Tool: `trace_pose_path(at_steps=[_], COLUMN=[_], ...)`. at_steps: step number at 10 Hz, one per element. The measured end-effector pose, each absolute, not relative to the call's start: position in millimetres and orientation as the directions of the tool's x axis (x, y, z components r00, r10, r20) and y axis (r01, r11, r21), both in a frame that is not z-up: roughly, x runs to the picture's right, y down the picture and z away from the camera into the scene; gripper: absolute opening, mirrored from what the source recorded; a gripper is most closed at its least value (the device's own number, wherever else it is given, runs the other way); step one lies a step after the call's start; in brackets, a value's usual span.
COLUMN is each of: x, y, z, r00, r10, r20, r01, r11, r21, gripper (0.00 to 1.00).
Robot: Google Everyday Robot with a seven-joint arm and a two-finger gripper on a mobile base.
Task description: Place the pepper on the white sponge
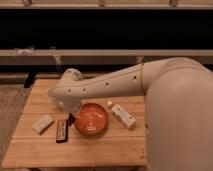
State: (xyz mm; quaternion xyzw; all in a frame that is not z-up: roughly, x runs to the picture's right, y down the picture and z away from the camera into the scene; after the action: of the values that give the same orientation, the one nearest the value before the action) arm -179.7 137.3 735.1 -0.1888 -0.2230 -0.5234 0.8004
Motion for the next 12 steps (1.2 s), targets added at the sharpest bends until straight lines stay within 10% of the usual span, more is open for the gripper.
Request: trace_pose_path(at_steps=[12], x=[-278.5], y=[164.8], z=[717.7], r00=[0.184], r10=[-0.781], r20=[0.596], r01=[0.966], r11=[0.256], r21=[0.036], gripper=[0.00])
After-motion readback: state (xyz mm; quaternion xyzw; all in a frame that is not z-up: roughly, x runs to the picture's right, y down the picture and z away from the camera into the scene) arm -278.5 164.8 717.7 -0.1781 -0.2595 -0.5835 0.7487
